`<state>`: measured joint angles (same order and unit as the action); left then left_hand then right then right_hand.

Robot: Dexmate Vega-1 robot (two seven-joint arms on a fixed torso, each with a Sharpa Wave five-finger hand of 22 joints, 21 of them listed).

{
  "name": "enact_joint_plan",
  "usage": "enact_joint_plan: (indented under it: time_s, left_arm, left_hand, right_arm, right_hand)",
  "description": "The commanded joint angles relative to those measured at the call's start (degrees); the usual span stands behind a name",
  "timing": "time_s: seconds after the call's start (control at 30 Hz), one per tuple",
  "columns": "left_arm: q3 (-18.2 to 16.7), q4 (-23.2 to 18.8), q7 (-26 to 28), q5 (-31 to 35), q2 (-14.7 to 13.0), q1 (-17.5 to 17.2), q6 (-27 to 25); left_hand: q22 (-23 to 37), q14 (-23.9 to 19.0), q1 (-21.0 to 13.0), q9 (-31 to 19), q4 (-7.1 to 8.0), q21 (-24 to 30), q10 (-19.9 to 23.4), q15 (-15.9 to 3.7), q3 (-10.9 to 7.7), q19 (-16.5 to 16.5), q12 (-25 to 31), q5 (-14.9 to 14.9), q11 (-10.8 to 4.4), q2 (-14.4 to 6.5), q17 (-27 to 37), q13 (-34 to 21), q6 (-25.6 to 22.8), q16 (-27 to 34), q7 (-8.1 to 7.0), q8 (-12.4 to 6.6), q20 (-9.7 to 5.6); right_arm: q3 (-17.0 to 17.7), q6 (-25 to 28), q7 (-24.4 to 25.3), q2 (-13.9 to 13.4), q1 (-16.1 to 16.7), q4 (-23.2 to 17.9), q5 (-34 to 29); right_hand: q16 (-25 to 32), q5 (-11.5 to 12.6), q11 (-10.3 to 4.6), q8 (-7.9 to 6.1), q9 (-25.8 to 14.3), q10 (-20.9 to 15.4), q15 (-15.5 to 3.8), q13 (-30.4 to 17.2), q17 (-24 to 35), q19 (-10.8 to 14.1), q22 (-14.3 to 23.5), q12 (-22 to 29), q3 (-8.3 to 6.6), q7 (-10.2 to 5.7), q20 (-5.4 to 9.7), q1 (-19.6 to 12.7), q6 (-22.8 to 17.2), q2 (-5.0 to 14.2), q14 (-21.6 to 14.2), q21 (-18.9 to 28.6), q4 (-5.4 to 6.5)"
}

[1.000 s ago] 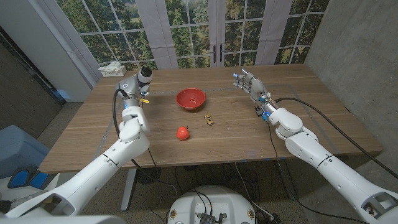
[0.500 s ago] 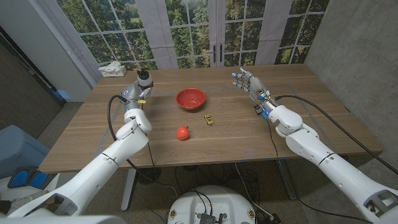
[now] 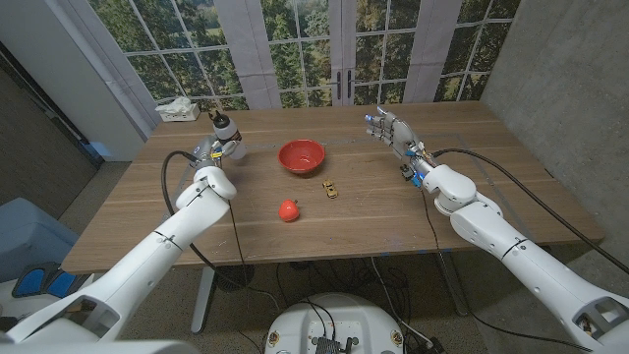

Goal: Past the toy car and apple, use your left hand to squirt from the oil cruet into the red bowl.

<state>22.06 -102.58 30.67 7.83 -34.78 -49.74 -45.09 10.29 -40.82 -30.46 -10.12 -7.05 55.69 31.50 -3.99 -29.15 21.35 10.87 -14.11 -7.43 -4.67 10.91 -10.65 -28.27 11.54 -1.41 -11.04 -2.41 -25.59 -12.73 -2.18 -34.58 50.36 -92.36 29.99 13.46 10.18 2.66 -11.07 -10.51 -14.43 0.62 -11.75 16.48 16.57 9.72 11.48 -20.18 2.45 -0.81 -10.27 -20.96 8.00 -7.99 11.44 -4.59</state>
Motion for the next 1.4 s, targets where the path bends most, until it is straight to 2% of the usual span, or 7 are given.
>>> enact_joint_plan:
  time_s: [0.03, 0.23, 0.77, 1.0, 1.13, 1.23, 1.4]
  left_arm:
    - [-0.03, -1.59, -4.02, -10.12, -3.23, 2.29, -4.09]
    - [0.37, -1.80, -4.75, -13.37, -4.48, 3.52, -6.62]
    - [3.58, -3.01, -3.33, -16.34, -6.89, 6.09, -11.70]
    - [4.83, -3.71, -3.53, -17.00, -8.19, 6.80, -12.97]
    - [5.13, -4.13, -3.41, -17.35, -8.77, 6.82, -13.30]
    - [5.52, -4.48, -2.99, -17.25, -9.07, 6.83, -13.72]
    - [5.97, -4.94, -2.81, -17.35, -9.57, 6.84, -14.16]
  left_hand:
    - [0.11, 0.34, -0.59, -0.18, -0.84, -0.27, 0.47, -8.06, -0.36, -0.48, 0.16, -0.13, 0.42, -0.07, -0.08, -0.16, -0.68, 0.09, 0.41, -0.26, -1.39]
    - [0.15, 0.15, -0.72, -0.17, -1.29, -0.33, 0.71, -7.64, -0.65, -0.50, 0.27, 0.06, 1.04, 0.10, -0.14, -0.13, -0.90, 0.18, 0.96, -0.20, -1.07]
    - [0.21, 0.14, -0.95, -0.15, -2.24, -0.41, 1.12, -6.99, -1.11, -0.38, 0.34, 0.61, 1.34, 1.01, -0.29, -0.08, -0.71, 0.14, 0.74, 0.16, -0.69]
    - [0.14, 1.07, -0.33, -0.15, -2.48, -1.36, -0.13, -6.13, -0.90, -2.33, -0.08, 1.28, 1.80, 2.48, -0.27, -0.07, 1.01, -0.08, 0.61, 0.79, 0.30]
    - [-0.03, 3.04, -0.12, -0.15, -3.03, -2.49, -2.15, -5.20, -0.19, -3.98, -0.54, 1.83, 1.98, 5.19, -0.34, -0.07, 3.72, -0.57, -0.12, 1.19, 1.52]
    - [-0.17, 5.28, -0.30, -0.15, -3.34, -3.92, -4.73, -3.83, 1.94, -5.32, -0.70, 2.62, 2.89, 9.79, -0.32, -0.07, 7.43, -0.61, -0.41, 1.22, 2.12]
    - [-0.16, 8.75, -1.03, -0.27, -2.95, -5.75, -9.23, -2.41, 3.37, -7.41, -1.08, 2.77, 3.93, 11.78, -0.21, -0.09, 12.11, -0.89, -0.36, 1.27, 3.36]
  right_arm:
    - [-0.59, -0.08, -0.78, 0.86, -1.16, 1.75, 0.06]
    - [-0.67, -0.24, -0.99, 1.06, -1.40, 2.20, 0.13]
    - [-0.62, -0.94, -1.40, 0.85, -1.14, 2.12, 0.09]
    - [-0.39, -1.24, -1.02, 0.63, -0.46, 1.50, 0.03]
    - [-0.40, -1.27, -1.12, 0.44, -0.39, 1.29, -0.09]
    - [-0.44, -1.36, -1.24, 0.44, -0.40, 1.27, -0.12]
    - [-0.45, -1.43, -1.17, 0.44, -0.25, 1.18, -0.16]
  right_hand:
    - [-0.02, -0.05, 0.23, -0.10, -0.23, -0.24, 0.12, -0.15, 0.13, 0.46, 0.27, 0.32, -0.01, -0.26, -0.14, 0.56, 0.12, -0.20, -0.08, -0.12, -0.17]
    - [-0.01, -0.05, 0.31, -0.08, -0.23, -0.23, 0.09, -0.15, 0.11, 0.44, 0.27, 0.32, -0.02, -0.30, -0.13, 0.58, 0.16, -0.21, -0.10, -0.13, -0.20]
    - [-0.01, -0.05, 0.24, -0.09, -0.23, -0.28, 0.07, -0.15, 0.05, 0.48, 0.27, 0.34, -0.05, -0.31, -0.12, 0.65, 0.15, -0.20, -0.08, -0.12, -0.26]
    - [0.03, -0.05, 0.33, -0.11, -0.23, -0.37, 0.23, -0.15, 0.02, 0.57, 0.27, 0.38, -0.06, -0.24, -0.27, 0.67, 0.10, -0.19, -0.19, -0.09, -0.29]
    - [0.02, -0.05, 0.24, -0.12, -0.23, -0.31, 0.04, -0.15, 0.01, 0.54, 0.27, 0.35, -0.07, -0.29, -0.18, 0.69, 0.07, -0.19, -0.14, -0.11, -0.31]
    - [0.05, -0.05, 0.42, -0.14, -0.23, -0.33, 0.30, -0.15, -0.01, 0.68, 0.26, 0.35, -0.08, -0.12, -0.38, 0.69, 0.03, -0.20, -0.24, -0.06, -0.34]
    - [0.04, -0.05, 0.31, -0.15, -0.23, -0.34, 0.37, -0.14, -0.04, 0.72, 0.26, 0.35, -0.10, -0.11, -0.49, 0.64, -0.01, -0.25, -0.25, -0.05, -0.41]
